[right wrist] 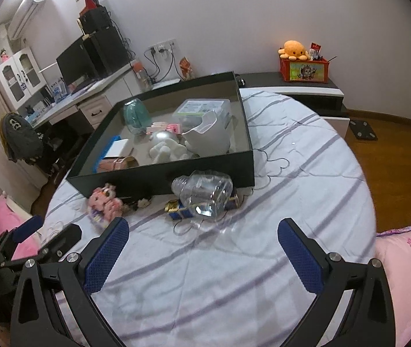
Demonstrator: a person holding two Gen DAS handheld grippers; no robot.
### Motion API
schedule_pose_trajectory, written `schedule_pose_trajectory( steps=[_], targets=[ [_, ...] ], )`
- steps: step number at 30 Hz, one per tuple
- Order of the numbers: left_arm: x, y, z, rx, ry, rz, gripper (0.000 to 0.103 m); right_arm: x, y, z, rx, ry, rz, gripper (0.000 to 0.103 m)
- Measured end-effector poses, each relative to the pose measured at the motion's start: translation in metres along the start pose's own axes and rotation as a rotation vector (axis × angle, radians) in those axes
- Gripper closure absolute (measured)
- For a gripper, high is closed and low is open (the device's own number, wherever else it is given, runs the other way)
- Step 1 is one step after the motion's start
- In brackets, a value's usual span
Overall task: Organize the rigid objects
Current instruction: 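Grasp the pink block donut figure with the left tool while the right tool grasps the glass bottle, then carry the donut figure and glass bottle over the tray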
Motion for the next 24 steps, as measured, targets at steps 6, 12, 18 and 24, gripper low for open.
schedule_pose_trajectory(
  steps=[6,12,18,24],
  targets=[
    [0.000,-0.031,0.003,0.008,-0.030,-0.023,0.000,0.000,-0.035,0.001,-0.015,0.007,-0.047,0.000],
    [0.001,-0.051,0.009,-0.010,-0.051,-0.018,0.001,-0.001,-0.058,0.001,-0.026,0.015,-0.070,0.000],
    [-0.007,-0.070,0.011,-0.080,-0.014,-0.075,0.031,-0.003,-0.068,-0.004,-0.029,0.046,-0.085,0.025],
    [-0.010,-0.072,0.011,-0.111,0.015,-0.078,0.047,-0.004,-0.065,-0.003,-0.027,0.063,-0.070,0.036]
  ],
)
Point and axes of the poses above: each gripper's, at about its wrist camera, not at the fingertips, and y roughly against the way its jaws point, z to its right, x to its top, the point moved 5 cm from there along -y, roughly the way its jaws point, and after that the axes turned 11 degrees about z, right-handed, at the moved point
